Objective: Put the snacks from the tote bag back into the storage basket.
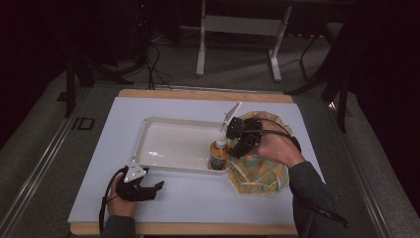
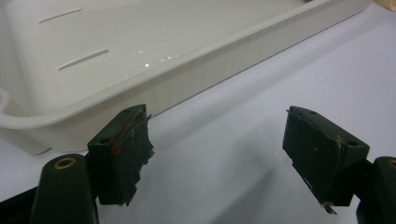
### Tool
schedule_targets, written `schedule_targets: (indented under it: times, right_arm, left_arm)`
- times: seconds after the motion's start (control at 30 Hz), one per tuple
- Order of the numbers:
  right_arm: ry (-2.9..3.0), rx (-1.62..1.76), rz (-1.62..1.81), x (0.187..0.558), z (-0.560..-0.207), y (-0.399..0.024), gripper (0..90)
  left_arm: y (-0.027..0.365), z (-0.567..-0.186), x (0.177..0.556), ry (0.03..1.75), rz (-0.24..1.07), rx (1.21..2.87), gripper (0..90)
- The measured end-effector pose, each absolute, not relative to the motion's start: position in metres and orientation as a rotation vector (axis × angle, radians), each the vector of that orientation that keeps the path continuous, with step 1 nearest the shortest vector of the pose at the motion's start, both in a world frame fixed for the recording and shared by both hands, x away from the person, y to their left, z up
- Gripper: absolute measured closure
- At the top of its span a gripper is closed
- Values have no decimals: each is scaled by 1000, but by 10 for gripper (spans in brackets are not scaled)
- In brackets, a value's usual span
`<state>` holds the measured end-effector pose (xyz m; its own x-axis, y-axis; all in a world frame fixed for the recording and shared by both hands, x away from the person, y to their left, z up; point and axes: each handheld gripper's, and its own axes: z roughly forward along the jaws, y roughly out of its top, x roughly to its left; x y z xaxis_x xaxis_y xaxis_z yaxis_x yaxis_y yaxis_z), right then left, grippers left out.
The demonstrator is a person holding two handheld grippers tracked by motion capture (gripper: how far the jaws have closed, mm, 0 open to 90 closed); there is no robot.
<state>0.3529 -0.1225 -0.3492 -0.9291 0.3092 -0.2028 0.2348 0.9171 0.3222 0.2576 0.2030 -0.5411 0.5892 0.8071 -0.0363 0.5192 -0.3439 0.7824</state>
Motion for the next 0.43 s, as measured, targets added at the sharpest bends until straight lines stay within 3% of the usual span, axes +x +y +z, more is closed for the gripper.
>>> schedule_targets:
  times: [0.43]
  right_arm:
    - [2827,436,418,351,-360,-145,400]
  left_arm:
    - [203,-541,258,1054,462,2024,233]
